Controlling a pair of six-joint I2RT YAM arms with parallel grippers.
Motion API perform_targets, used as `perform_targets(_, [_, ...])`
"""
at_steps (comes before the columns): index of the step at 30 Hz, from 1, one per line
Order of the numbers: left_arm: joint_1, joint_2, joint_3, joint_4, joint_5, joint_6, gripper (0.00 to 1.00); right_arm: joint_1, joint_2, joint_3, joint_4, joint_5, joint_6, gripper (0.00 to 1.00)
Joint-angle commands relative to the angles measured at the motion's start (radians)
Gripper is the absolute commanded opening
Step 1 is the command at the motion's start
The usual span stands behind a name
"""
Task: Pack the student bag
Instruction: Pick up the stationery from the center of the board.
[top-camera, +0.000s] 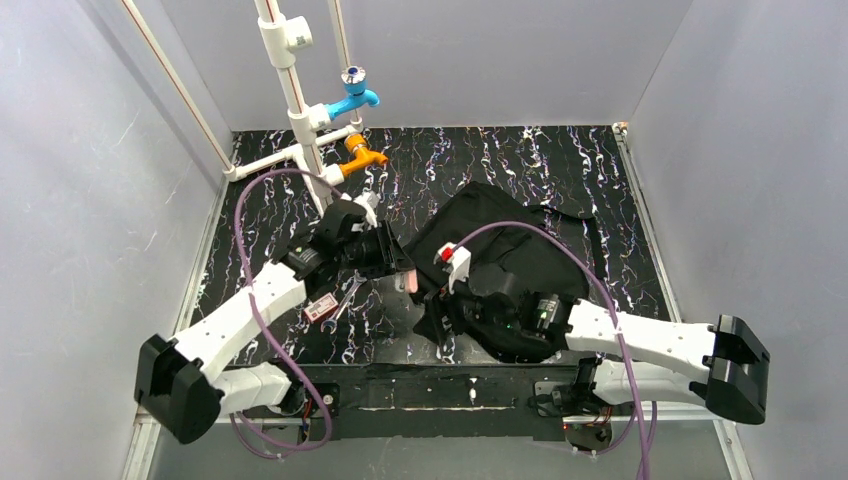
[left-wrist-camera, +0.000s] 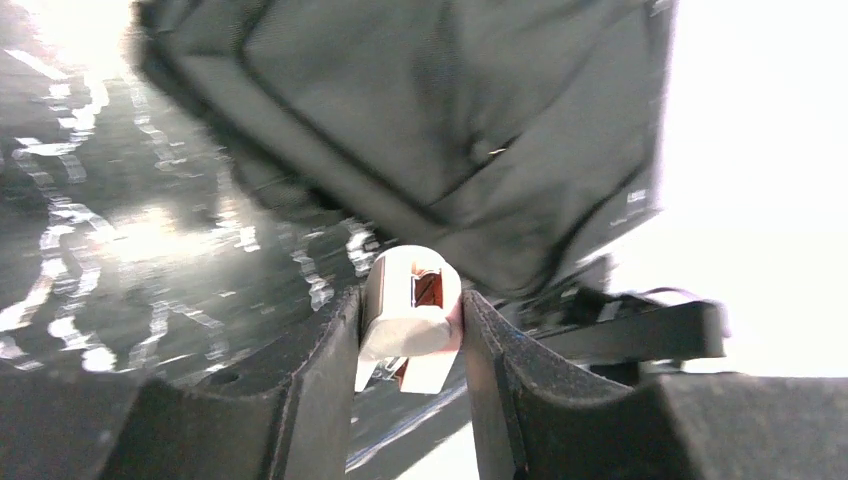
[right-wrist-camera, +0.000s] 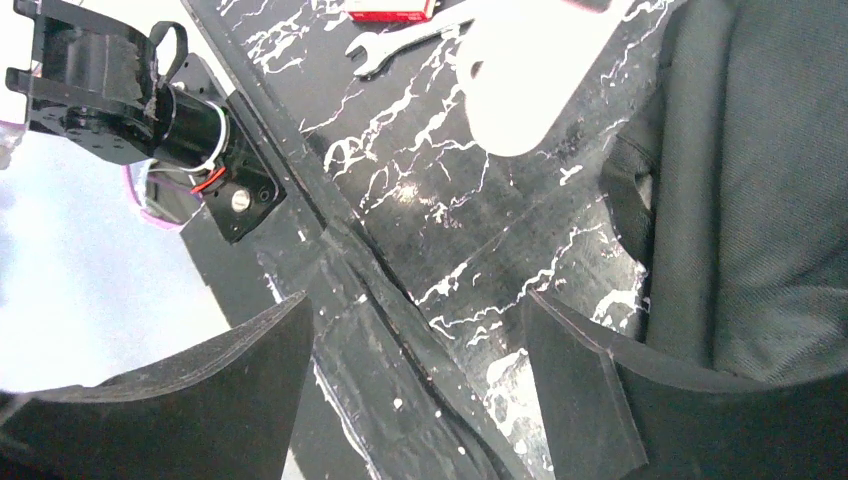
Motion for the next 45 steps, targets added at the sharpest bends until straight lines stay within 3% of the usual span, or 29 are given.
perform_targets(1, [0.022, -0.096, -0.144, 0.349, 0.067, -0.449, 0.25, 0.131, -0.005, -0.046, 0.258, 0.336, -0.054, 0.84])
perform_targets(5, [0.026, -0.078, -0.199, 0.486, 0.113, -0.636, 0.24, 0.206, 0.001, -0.051, 0.321, 0.576, -0.084, 0.84])
perform_targets(14, [0.03, -0.116, -0.222, 0.492, 0.085, -0.704, 0.25, 0.2, 0.067, -0.006, 0.364, 0.775, -0.027, 0.81])
perform_targets(26, [0.032, -0.143, -0.254, 0.498, 0.079, -0.744, 0.26, 0.056, 0.109, 0.014, 0.515, 0.567, 0.022, 0.64])
perform_targets(34, [0.032, -0.17, -0.268, 0.498, 0.068, -0.754, 0.26, 0.035, 0.177, 0.049, 0.533, 0.527, 0.031, 0.54])
perform_targets(37, [0.032, -0.168, -0.264, 0.498, 0.072, -0.753, 0.27, 0.035, 0.188, 0.053, 0.538, 0.518, 0.036, 0.44])
perform_targets(41, [0.032, -0.167, -0.261, 0.499, 0.077, -0.743, 0.33, 0.03, 0.176, 0.039, 0.544, 0.519, 0.042, 0.15])
perform_targets(44, [0.033, -0.166, -0.256, 0.497, 0.083, -0.703, 0.49, 0.021, 0.148, 0.03, 0.515, 0.518, 0.047, 0.01])
perform_targets(45, [0.032, -0.166, -0.25, 0.49, 0.084, -0.68, 0.54, 0.015, 0.131, 0.028, 0.493, 0.523, 0.047, 0.01])
